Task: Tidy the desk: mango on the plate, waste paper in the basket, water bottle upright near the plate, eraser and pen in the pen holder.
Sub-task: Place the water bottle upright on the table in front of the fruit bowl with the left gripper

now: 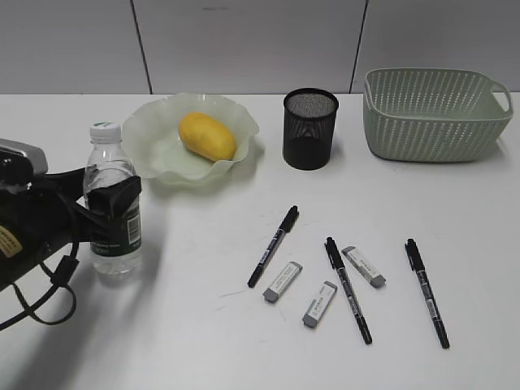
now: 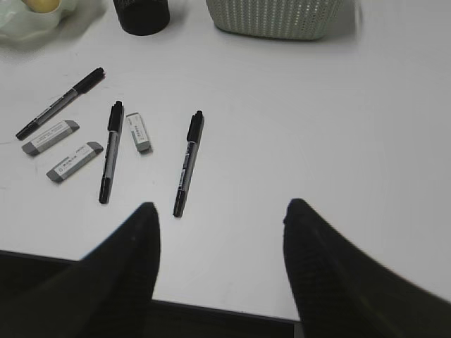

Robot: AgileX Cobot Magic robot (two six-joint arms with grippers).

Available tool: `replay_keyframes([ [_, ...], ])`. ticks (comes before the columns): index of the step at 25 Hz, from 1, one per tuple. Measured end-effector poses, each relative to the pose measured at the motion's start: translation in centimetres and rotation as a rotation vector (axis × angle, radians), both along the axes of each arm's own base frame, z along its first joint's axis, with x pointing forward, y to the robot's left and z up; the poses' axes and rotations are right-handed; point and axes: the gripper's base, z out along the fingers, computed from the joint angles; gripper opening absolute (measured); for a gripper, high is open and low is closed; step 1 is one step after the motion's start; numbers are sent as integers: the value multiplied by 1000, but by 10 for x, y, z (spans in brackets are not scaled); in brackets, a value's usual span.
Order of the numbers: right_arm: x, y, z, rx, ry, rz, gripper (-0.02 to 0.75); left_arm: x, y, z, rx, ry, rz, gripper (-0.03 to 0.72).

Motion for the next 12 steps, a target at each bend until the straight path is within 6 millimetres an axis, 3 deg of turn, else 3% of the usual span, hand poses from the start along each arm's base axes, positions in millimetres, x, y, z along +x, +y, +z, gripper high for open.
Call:
replay_keyframes([
  [12,0,0,0,0,0,0,445,-9,-4,4,28,6,-77,563],
])
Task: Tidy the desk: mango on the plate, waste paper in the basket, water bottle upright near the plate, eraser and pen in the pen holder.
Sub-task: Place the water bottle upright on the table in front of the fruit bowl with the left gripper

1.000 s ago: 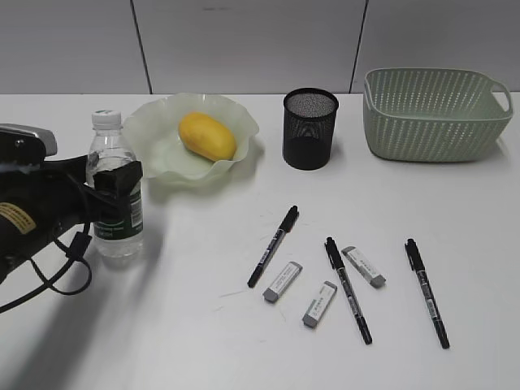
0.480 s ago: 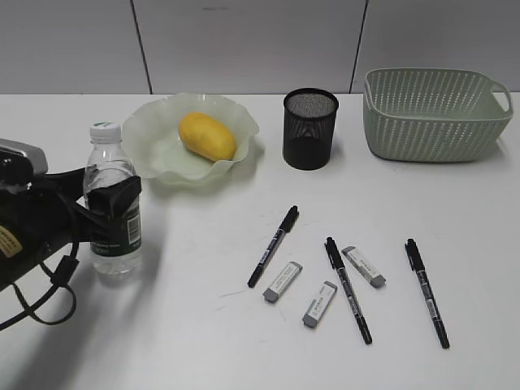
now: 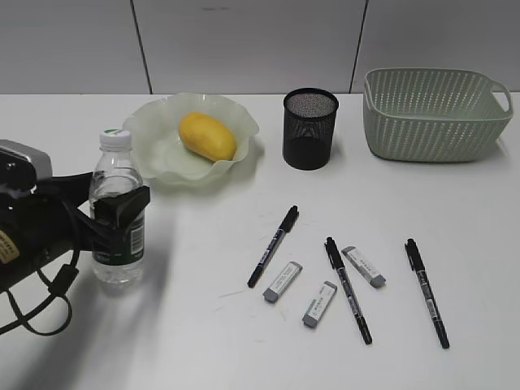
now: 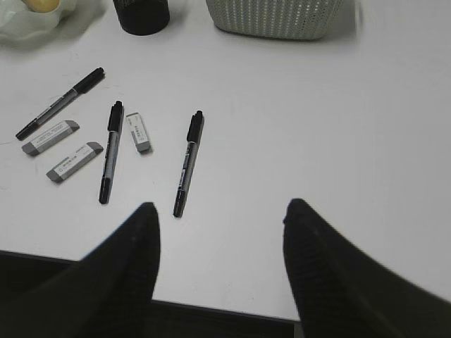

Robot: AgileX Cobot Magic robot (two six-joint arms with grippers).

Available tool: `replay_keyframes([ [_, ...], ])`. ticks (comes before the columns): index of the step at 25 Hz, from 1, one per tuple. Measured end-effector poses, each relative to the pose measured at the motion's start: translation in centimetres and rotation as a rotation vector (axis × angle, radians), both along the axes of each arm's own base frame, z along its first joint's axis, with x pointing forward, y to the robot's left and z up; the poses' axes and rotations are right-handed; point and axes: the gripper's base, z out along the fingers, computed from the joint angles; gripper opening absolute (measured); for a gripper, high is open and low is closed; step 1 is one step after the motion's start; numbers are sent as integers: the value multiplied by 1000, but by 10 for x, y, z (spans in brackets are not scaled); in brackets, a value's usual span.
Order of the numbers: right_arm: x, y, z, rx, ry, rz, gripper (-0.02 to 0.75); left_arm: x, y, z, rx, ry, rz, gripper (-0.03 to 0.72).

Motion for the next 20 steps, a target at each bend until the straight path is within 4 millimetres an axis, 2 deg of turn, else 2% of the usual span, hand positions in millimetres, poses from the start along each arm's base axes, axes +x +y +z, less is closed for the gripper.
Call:
replay_keyframes([
  [5,0,0,0,0,0,0,445,4,-1,2,64,-39,-18,563],
  [13,0,0,0,0,0,0,445,33,-8,21,33,-157,28,541],
  [20,0,0,0,0,0,0,445,35,-9,23,29,-171,24,531],
])
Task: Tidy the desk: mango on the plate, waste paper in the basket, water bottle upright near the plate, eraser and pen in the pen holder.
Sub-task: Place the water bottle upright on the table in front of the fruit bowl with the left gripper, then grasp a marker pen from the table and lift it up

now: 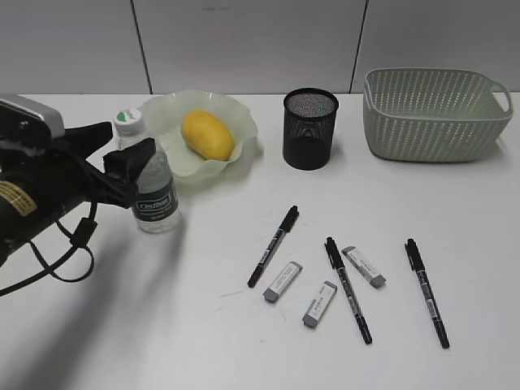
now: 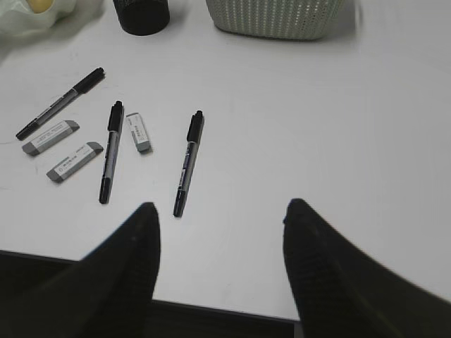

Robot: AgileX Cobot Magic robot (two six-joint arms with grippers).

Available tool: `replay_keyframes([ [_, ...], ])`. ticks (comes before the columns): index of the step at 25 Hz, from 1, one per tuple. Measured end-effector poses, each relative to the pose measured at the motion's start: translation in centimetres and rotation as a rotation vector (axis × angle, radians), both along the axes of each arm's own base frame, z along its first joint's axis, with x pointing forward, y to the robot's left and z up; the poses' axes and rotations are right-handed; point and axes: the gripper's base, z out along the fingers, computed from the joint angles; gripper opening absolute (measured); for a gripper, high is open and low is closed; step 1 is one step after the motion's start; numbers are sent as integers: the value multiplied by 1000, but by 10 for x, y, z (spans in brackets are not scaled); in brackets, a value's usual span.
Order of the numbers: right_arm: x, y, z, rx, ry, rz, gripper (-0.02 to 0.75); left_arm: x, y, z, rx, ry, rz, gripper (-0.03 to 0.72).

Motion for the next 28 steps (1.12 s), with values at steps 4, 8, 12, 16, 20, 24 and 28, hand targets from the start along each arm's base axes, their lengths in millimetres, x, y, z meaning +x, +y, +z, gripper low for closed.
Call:
replay_keyframes([
  [4,0,0,0,0,0,0,445,-1,0,8,-7,-26,-6,529],
  [8,0,0,0,0,0,0,444,-6,-2,37,-67,-102,-40,529],
  [12,0,0,0,0,0,0,440,-18,6,83,-72,3,6,524],
  [16,0,0,0,0,0,0,441,-41,28,122,135,330,140,465],
  [20,0,0,0,0,0,0,439,-95,57,150,245,545,248,430],
  [24,0,0,0,0,0,0,438,-170,89,170,246,608,319,426],
  [28,0,0,0,2,0,0,438,-229,111,178,169,510,342,426],
])
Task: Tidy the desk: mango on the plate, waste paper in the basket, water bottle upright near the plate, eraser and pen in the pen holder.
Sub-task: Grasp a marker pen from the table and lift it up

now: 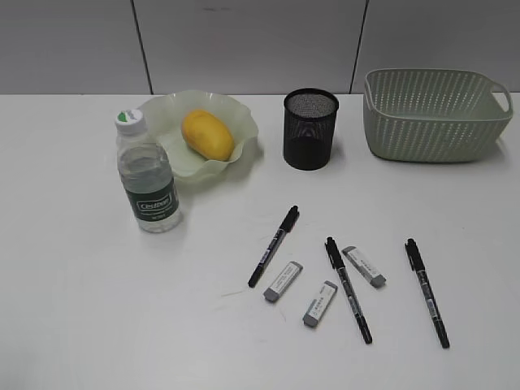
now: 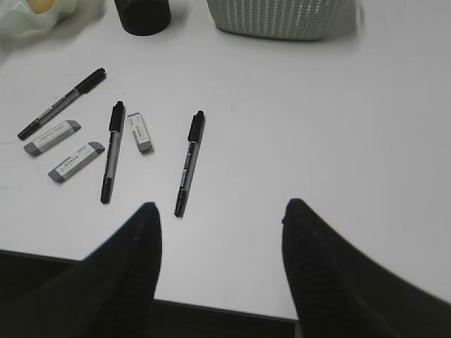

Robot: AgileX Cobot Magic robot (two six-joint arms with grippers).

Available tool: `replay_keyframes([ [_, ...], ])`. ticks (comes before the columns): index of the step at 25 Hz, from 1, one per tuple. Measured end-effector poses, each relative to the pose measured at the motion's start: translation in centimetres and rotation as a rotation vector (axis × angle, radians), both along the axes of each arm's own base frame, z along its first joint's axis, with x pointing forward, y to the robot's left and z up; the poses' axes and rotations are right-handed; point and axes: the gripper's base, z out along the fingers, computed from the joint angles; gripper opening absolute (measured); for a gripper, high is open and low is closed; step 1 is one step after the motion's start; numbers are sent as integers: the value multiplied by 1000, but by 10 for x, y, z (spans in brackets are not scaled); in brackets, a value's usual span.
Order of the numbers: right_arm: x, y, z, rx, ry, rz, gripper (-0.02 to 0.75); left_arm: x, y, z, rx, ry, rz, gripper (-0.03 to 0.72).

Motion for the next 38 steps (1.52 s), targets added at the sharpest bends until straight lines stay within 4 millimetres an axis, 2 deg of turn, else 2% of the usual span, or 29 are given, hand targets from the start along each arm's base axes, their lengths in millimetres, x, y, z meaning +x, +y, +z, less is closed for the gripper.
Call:
replay_keyframes([
  [2,0,0,0,0,0,0,437,-22,7,1,-39,-92,0,426],
  [5,0,0,0,1,0,1,437,-37,10,-10,-87,-141,-17,426],
  [8,0,1,1,11,-5,6,437,-37,8,-28,-100,-108,-31,426],
  [11,2,2,3,20,-12,9,436,-37,7,-31,-101,-106,-35,419],
  [13,12,3,5,12,39,13,437,-37,6,-31,-108,-105,-39,414],
  [15,29,4,6,4,113,15,437,-37,4,-31,-135,-97,-55,414],
  [18,65,7,4,7,229,13,437,-38,3,-31,-139,-100,-57,414],
  [21,108,10,-10,22,372,-12,437,-42,5,-31,-145,-131,-5,414],
  [24,157,17,-41,37,603,-26,437,-49,6,-31,-152,-180,73,410],
  [27,198,27,-67,14,730,-12,437,-50,5,-31,-154,-180,104,399],
  [31,247,54,-99,-34,816,26,437,-50,5,-31,-154,-180,109,395],
  [35,286,77,-124,-96,865,6,437,-50,5,-31,-147,-182,114,394],
  [38,303,87,-149,-140,908,2,437,-50,6,-31,-141,-184,116,395],
])
